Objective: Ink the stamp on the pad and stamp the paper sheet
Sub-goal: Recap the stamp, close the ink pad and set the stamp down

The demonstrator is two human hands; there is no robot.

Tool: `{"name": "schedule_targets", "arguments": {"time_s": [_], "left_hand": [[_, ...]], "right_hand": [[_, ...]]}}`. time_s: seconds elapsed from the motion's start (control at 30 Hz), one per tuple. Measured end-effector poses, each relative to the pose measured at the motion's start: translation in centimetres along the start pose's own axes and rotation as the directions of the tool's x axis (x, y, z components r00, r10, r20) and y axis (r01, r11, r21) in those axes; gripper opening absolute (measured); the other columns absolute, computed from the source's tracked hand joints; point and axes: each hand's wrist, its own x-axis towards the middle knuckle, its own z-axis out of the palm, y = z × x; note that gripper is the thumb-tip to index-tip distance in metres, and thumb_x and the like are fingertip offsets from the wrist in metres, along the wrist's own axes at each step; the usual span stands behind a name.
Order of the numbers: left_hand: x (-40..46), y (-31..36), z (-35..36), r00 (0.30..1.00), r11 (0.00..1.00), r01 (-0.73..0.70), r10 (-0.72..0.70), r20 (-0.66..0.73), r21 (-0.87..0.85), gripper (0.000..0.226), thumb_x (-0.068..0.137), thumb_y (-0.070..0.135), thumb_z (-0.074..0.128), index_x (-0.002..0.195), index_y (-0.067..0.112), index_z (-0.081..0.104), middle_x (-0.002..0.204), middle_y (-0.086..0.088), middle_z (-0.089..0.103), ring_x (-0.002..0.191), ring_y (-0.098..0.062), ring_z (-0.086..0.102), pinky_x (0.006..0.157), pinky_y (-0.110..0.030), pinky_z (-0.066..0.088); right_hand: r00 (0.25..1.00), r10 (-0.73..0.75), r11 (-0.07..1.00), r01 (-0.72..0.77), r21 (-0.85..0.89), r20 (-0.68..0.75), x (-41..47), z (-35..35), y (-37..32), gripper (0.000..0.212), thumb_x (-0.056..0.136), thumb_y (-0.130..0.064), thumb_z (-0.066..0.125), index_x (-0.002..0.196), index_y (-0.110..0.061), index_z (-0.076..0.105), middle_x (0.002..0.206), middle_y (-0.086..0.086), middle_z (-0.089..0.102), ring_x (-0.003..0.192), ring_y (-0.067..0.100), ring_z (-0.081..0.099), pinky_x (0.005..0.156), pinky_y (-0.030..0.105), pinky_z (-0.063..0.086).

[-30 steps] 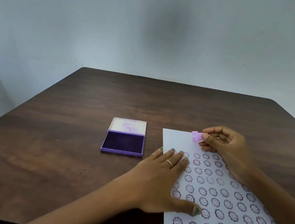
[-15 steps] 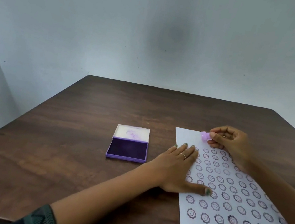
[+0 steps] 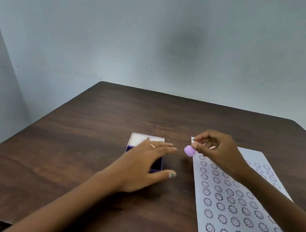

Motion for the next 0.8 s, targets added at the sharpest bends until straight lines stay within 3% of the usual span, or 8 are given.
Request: {"name": "schedule_targets", "arguments": {"time_s": [0.17,0.37,0.47,0.57,0.8], "left_hand": [[-3.4,-4.1,-2.0,0.981,0.981,0.191,-0.192,-0.039,-0.01,0.075,0.077,0.067,0.05,0.142,0.035,0.032,0.153,0.016,0.025,0.139,0.0,0.019,0.115,-0.024,0.018],[-4.8,-5.9,-2.0,0.958,0.958,0.286,-0.286,0.02,-0.002,0.09,0.072,0.074,0.049,0.147,0.035,0.016,0.156,0.02,0.013,0.138,0.004,0.012,0.111,-0.021,0.019],[-4.6,-6.0,-1.6,0.957,0.957,0.29,-0.29,0.0,0.01,0.088,0.075,0.07,0.05,0.148,0.034,0.015,0.157,0.018,0.014,0.14,0.001,0.013,0.11,-0.02,0.018],[-4.7,-6.1,-1.4,0.957,0.957,0.29,-0.29,-0.031,0.006,0.082,0.078,0.066,0.052,0.146,0.035,0.02,0.155,0.017,0.02,0.139,0.0,0.018,0.106,-0.019,0.022],[-4.8,-6.1,-1.5,0.954,0.955,0.296,-0.297,-0.038,-0.018,0.064,0.08,0.064,0.052,0.136,0.039,0.034,0.151,0.019,0.028,0.135,-0.002,0.028,0.103,-0.023,0.031]], "right_hand": [[0.996,-0.076,0.984,0.081,-0.161,0.042,0.4,2.1,-1.2,0.012,0.075,-0.022,0.073,0.085,-0.022,0.067,0.078,-0.007,0.068,0.07,0.002,0.06,0.062,0.003,0.04],[0.994,-0.057,0.965,0.077,-0.249,0.089,0.7,2.3,-1.0,0.031,0.072,-0.031,0.075,0.098,-0.02,0.064,0.09,-0.003,0.069,0.082,0.011,0.062,0.069,0.014,0.044],[0.997,-0.058,0.97,0.07,-0.233,0.058,1.1,2.0,-1.6,0.033,0.075,-0.042,0.069,0.103,-0.025,0.06,0.092,-0.013,0.063,0.084,0.005,0.059,0.07,0.017,0.045],[0.995,-0.07,0.967,0.084,-0.242,0.067,2.4,2.1,-2.4,0.02,0.082,-0.039,0.061,0.096,-0.024,0.062,0.088,-0.013,0.062,0.082,0.003,0.058,0.066,0.014,0.041],[0.941,-0.058,0.934,0.169,-0.316,0.333,6.0,5.2,-4.2,0.015,0.085,-0.025,0.06,0.094,-0.015,0.066,0.097,0.002,0.067,0.081,0.011,0.057,0.065,0.016,0.041]]}}
